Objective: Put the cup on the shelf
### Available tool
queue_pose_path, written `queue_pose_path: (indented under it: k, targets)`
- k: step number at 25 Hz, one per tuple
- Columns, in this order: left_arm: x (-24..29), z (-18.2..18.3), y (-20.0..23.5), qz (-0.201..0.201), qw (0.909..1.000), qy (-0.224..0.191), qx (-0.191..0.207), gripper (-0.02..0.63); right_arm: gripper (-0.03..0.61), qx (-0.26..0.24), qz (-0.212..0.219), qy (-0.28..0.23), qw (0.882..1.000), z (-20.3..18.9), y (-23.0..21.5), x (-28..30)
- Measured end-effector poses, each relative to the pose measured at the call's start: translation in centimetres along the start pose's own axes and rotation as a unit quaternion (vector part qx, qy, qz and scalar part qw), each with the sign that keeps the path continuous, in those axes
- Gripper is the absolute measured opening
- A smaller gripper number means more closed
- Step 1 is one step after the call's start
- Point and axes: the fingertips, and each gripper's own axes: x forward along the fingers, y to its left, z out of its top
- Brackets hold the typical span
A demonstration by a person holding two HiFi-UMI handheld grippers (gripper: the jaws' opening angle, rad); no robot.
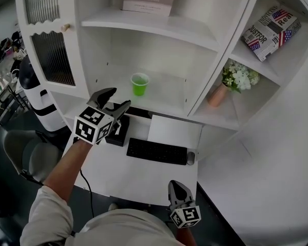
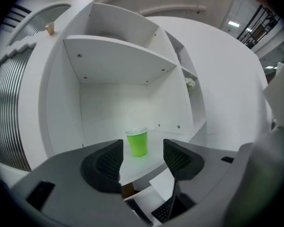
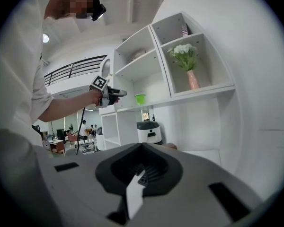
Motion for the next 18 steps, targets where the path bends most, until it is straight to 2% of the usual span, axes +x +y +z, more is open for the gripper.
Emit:
queue_pose_path:
  k: [6,8,11,18]
  targets:
    - [-3.4,-1.3,-1.0,0.004,0.9999,-0.012,-0.001,0.244,0.005,-0.015,0.012,-0.007,1.000,1.2,0.5,0.8]
    - [-4.5,-2.0,-1.4,0.005,0.9999,-0.015,-0.001,0.208,0.005,-0.020,0.015,-0.009,1.000,1.7,0.6,1.0]
    - [-6.4,-3.2,-2.1,0.007,0.9998,-0.018,-0.011,0.198,0.005,-0.026,0.021,-0.012,0.999,2.4,0.8,1.3]
    - [-9.3,-7.8,-4.0,0.009,0.9998,0.012,-0.012,0.179,0.005,-0.040,0.033,-0.025,0.998,4.1,1.3,2.2]
